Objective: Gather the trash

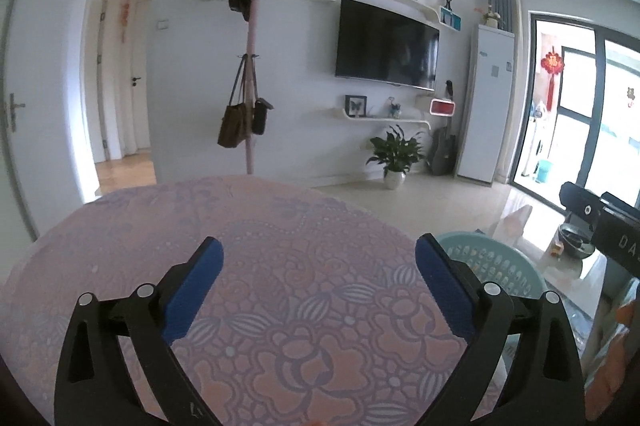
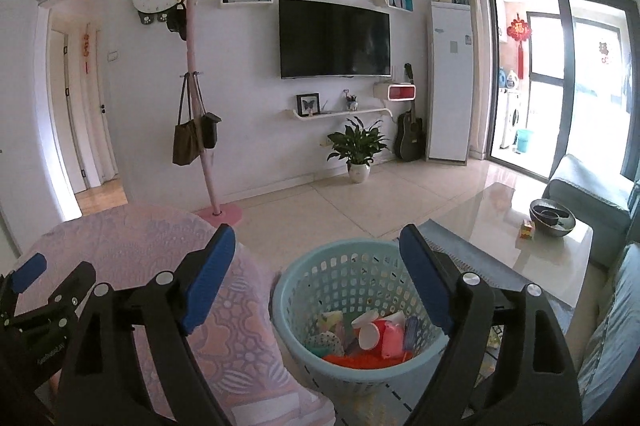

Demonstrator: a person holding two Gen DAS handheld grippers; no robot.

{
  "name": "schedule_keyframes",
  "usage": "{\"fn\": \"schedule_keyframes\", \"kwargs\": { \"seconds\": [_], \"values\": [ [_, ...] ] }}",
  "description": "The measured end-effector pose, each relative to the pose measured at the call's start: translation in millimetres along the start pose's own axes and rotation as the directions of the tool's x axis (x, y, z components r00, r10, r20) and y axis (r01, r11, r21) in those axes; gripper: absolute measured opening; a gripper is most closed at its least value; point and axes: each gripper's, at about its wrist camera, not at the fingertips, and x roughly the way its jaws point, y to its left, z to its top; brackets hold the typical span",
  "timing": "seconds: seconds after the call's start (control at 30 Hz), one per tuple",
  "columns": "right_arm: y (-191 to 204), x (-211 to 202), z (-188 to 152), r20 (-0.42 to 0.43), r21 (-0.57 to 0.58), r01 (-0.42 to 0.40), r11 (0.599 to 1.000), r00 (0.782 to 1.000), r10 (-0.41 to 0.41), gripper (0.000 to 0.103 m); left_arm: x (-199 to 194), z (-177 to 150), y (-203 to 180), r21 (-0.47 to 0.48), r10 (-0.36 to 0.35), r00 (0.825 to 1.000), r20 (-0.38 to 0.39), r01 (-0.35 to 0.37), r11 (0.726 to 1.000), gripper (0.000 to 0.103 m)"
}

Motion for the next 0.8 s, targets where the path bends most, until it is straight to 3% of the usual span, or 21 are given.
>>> {"fn": "schedule_keyframes", "kwargs": {
  "seconds": [0.8],
  "values": [
    [1,11,-6,-0.041,0.008,0.007,1.0,0.999,-0.007,0.08,6,-4,4,-0.029,-0.026,0.998,-0.052,0.025,0.999,0.094]
  ]
}}
